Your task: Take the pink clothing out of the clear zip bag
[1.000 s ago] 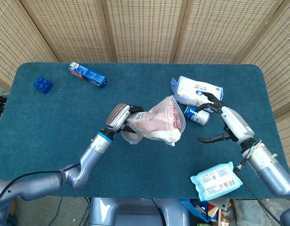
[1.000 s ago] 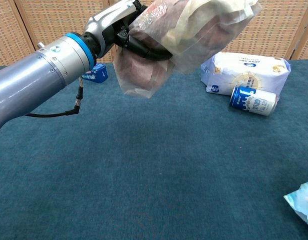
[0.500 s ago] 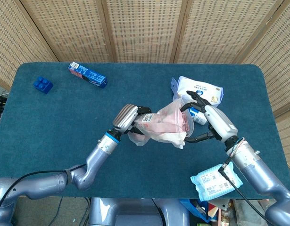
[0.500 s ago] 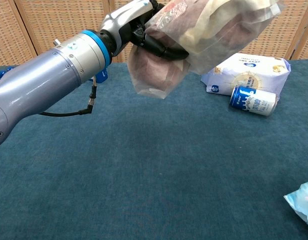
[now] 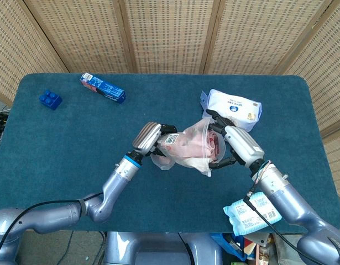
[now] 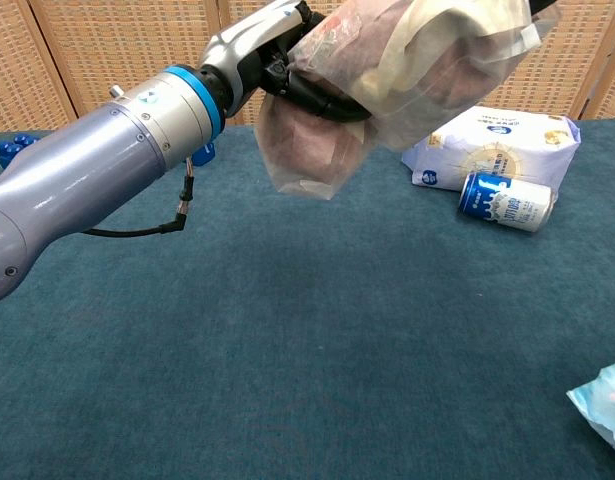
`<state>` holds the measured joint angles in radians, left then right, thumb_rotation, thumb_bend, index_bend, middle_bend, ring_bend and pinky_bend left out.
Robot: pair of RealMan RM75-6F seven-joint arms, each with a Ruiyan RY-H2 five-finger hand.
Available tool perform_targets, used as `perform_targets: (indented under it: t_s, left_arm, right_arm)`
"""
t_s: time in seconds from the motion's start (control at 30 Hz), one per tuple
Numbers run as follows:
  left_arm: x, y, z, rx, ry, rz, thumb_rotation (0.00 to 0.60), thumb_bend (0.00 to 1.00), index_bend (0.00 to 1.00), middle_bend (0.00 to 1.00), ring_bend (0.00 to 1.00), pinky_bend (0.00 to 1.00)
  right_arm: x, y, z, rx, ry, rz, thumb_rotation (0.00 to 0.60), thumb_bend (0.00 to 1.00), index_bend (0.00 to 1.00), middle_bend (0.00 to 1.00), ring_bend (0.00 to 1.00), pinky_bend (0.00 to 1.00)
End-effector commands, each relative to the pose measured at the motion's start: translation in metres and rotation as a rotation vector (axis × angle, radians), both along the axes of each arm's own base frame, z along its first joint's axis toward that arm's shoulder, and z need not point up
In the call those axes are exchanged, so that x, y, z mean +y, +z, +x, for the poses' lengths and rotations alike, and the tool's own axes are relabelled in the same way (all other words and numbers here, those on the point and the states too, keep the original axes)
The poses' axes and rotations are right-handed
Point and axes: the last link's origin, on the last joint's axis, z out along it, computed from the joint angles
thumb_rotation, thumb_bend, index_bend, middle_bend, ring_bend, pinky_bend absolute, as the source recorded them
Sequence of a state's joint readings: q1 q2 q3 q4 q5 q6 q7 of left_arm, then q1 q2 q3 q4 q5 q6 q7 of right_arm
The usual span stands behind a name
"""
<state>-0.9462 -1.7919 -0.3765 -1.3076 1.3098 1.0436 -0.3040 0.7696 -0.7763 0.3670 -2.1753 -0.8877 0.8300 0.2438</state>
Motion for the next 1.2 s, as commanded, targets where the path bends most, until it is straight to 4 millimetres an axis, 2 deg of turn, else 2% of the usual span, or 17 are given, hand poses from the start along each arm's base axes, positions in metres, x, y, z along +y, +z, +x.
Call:
perform_targets:
  t_s: [0.03, 0.2, 0.37, 0.43, 0.53, 0.63, 0.7, 0.8, 0.97, 1.07, 1.2]
  left_arm:
    - [0.000, -0.001, 0.000, -0.002, 0.001, -0.004, 0.600, 0.24, 0.72, 0.70, 0.63, 0.63]
    - [0.000, -0.001, 0.001, -0.012, 0.003, -0.008, 0.600, 0.24, 0.72, 0.70, 0.63, 0.63]
    - [0.000, 0.000, 0.002, -0.026, 0.006, -0.012, 0.600, 0.24, 0.72, 0.70, 0.63, 0.63]
    - [0.000, 0.000, 0.002, -0.030, 0.006, -0.012, 0.600, 0.24, 0.72, 0.70, 0.63, 0.63]
    - [0.001, 0.002, 0.002, -0.038, 0.009, -0.012, 0.600, 0.24, 0.72, 0.70, 0.63, 0.63]
    - [0.001, 0.002, 0.002, -0.039, 0.010, -0.012, 0.600, 0.24, 0.72, 0.70, 0.63, 0.63]
    - [0.000, 0.003, 0.002, -0.042, 0.011, -0.014, 0.600, 0.24, 0.72, 0.70, 0.63, 0.63]
    - [0.000, 0.004, 0.001, -0.049, 0.012, -0.017, 0.600, 0.24, 0.72, 0.70, 0.63, 0.63]
    - [0.000, 0.005, 0.000, -0.051, 0.015, -0.017, 0.600, 0.24, 0.72, 0.70, 0.63, 0.63]
    - [0.000, 0.005, -0.003, -0.049, 0.021, -0.021, 0.600, 0.25, 0.72, 0.70, 0.63, 0.63]
    - [0.000, 0.005, -0.005, -0.047, 0.021, -0.026, 0.600, 0.24, 0.72, 0.68, 0.63, 0.63]
  right_arm:
    - [-0.001, -0.002, 0.001, 0.009, 0.001, 0.005, 0.600, 0.00, 0.30, 0.00, 0.00, 0.00]
    - [-0.002, -0.005, 0.003, 0.029, 0.009, 0.017, 0.600, 0.00, 0.25, 0.00, 0.00, 0.00]
    - [-0.003, -0.009, 0.007, 0.039, 0.019, 0.017, 0.600, 0.00, 0.24, 0.00, 0.00, 0.00]
    - [-0.003, -0.010, 0.008, 0.040, 0.021, 0.017, 0.600, 0.00, 0.25, 0.00, 0.00, 0.00]
    - [-0.003, -0.012, 0.009, 0.044, 0.024, 0.016, 0.600, 0.01, 0.32, 0.00, 0.00, 0.00]
    - [-0.003, -0.014, 0.011, 0.048, 0.026, 0.013, 0.600, 0.14, 0.42, 0.00, 0.00, 0.00]
    - [-0.004, -0.016, 0.012, 0.047, 0.027, 0.009, 0.600, 0.29, 0.50, 0.00, 0.00, 0.00]
    - [-0.003, -0.019, 0.013, 0.052, 0.032, 0.002, 0.600, 0.46, 0.60, 0.00, 0.00, 0.00]
    - [-0.001, -0.022, 0.014, 0.062, 0.044, -0.008, 0.600, 0.67, 0.70, 0.00, 0.00, 0.00]
    - [0.001, -0.022, 0.015, 0.064, 0.052, -0.016, 0.600, 0.76, 0.73, 0.00, 0.00, 0.00]
    - [0.003, -0.023, 0.015, 0.064, 0.061, -0.016, 0.600, 0.79, 0.75, 0.00, 0.00, 0.00]
